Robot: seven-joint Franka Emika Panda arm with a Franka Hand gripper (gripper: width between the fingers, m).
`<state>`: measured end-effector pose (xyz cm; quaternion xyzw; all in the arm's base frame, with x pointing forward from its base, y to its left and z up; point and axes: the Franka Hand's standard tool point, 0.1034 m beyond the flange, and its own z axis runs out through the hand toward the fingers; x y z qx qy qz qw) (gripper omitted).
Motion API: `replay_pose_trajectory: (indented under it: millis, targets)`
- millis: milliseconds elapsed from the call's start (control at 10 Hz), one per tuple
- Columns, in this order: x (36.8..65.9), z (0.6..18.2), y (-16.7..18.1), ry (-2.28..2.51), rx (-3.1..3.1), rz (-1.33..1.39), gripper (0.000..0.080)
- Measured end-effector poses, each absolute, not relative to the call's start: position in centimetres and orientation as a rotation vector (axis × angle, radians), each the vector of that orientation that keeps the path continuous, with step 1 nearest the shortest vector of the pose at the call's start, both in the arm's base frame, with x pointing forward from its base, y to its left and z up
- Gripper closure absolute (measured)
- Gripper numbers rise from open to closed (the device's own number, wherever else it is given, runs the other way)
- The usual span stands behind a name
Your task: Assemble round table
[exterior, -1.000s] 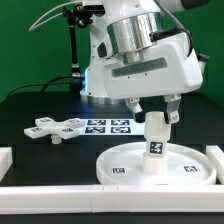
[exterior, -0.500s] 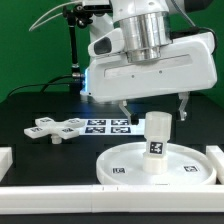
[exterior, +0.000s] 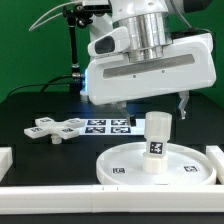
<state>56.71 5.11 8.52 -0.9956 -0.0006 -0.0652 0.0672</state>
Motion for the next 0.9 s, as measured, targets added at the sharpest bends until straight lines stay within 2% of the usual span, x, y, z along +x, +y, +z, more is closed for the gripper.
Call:
replay_pose_trajectory:
  millis: [300, 800, 900]
  targets:
    - [56.63, 8.21, 5.19, -0.457, -3.02, -0.233, 0.015]
    - [56.62, 8.09, 4.78, -0.894, -2.959, -0.239, 0.015]
    - [56.66, 8.11, 4.93, -1.163, -2.901, -0.235, 0.015]
